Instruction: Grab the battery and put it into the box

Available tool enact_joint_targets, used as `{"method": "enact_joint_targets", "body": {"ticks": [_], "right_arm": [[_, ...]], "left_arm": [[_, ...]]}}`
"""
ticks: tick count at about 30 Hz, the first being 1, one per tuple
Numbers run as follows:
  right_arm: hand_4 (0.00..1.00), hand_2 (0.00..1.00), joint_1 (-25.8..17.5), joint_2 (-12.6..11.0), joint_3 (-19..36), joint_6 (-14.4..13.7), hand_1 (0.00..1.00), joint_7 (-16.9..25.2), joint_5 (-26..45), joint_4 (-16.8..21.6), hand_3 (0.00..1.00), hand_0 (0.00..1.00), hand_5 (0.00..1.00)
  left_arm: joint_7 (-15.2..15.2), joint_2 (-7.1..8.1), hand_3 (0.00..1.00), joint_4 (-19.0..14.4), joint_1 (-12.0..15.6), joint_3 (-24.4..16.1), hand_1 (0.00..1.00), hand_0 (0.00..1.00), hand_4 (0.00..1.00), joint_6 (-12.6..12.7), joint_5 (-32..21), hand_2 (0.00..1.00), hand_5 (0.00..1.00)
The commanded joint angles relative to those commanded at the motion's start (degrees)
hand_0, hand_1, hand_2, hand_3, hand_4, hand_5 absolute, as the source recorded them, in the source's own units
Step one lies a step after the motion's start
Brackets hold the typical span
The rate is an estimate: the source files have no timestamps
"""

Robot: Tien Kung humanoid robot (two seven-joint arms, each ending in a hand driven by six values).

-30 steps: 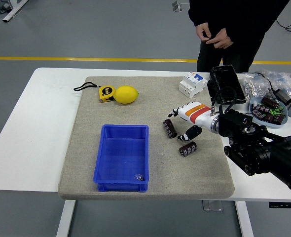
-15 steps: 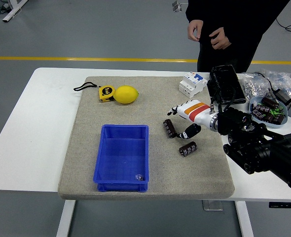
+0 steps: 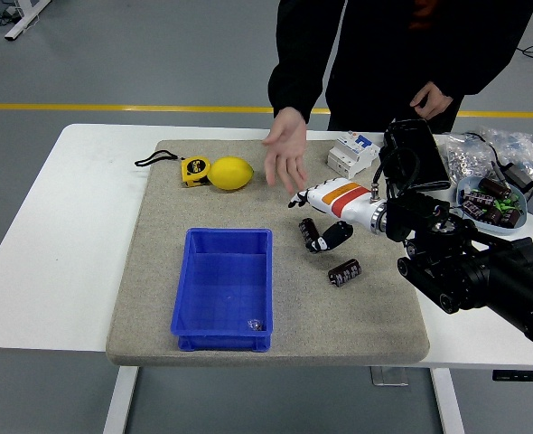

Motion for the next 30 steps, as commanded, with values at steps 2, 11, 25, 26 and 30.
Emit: {"method": "enact_joint_targets", "body": {"ticks": [2, 11, 25, 26, 30], "right_arm": [[0.911, 0.771, 0.5, 0.0, 0.8, 0.9, 0.760, 0.4, 0.4, 1.1, 0.817, 0.835, 0.309], [0.935, 0.780, 1.0, 0.0, 0.0, 3.4, 0.766, 1.2, 1.5, 4.2, 0.822, 0.839, 0.329], [0.949, 0.781, 0.5, 0.0, -1.6, 4.6, 0.767, 1.4, 0.3, 4.8, 0.826, 0.841, 0.344], [0.949, 0.781, 0.4, -0.2, -1.8, 4.6, 0.767, 1.3, 0.0, 4.7, 0.826, 0.841, 0.344], [0.968, 0.779, 0.0, -1.2, -3.0, 4.9, 0.760, 1.5, -0.8, 5.1, 0.827, 0.838, 0.370]], "left_arm": [[0.1, 0.04, 0.635, 0.0, 0.3, -0.2, 0.719, 0.765, 0.715, 0.0, 0.3, 0.737, 0.620], [0.2, 0.20, 0.636, 0.0, 1.2, -0.4, 0.718, 0.765, 0.715, -0.1, 0.6, 0.733, 0.619], [0.1, 0.22, 0.637, 0.0, 1.5, -0.5, 0.715, 0.764, 0.715, 0.0, 0.8, 0.734, 0.618], [0.2, 0.19, 0.637, 0.0, 1.5, -0.5, 0.715, 0.764, 0.715, -0.1, 0.7, 0.734, 0.618], [0.1, 0.10, 0.637, 0.0, 1.7, -0.5, 0.715, 0.764, 0.715, -0.1, 0.6, 0.734, 0.618]]}}
